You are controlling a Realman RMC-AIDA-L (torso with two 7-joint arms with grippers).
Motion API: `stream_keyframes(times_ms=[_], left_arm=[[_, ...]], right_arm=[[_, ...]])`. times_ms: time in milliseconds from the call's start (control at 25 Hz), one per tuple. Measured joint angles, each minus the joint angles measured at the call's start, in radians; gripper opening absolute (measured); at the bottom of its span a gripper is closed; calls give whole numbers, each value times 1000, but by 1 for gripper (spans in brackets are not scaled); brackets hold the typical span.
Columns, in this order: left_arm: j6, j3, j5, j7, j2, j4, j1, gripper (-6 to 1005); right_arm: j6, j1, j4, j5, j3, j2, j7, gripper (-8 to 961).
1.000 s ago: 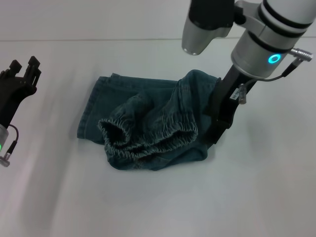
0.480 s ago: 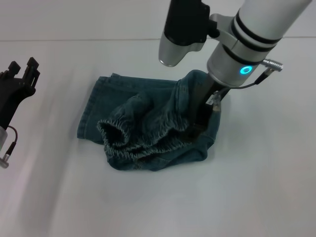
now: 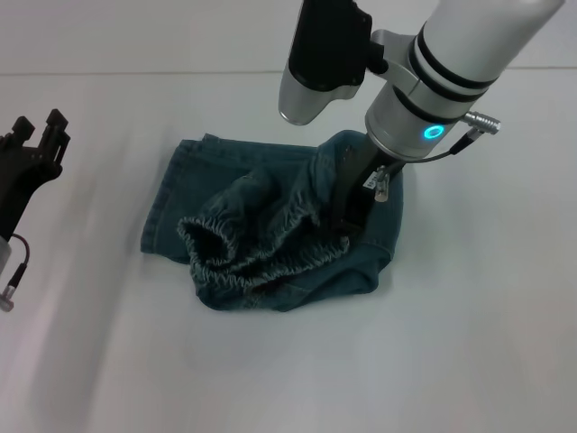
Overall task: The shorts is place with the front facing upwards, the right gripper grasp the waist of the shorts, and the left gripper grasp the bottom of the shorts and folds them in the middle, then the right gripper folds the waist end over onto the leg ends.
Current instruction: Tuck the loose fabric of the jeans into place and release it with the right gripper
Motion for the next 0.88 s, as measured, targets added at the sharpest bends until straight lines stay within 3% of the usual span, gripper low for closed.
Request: stream_keyframes(times_ms=[200,400,880], left_arm=[[0,0,0,0,-1,0,3,512],[3,0,0,0,-1,0,6,512],[76,-92,-25,-7,1,49,49,514]], right_arm=[[38,-1,12,2,-18,0,0,121],[88,-1,5,38,-12,-1,-4,36],[327,14,44,181,-16,0,-49,37]])
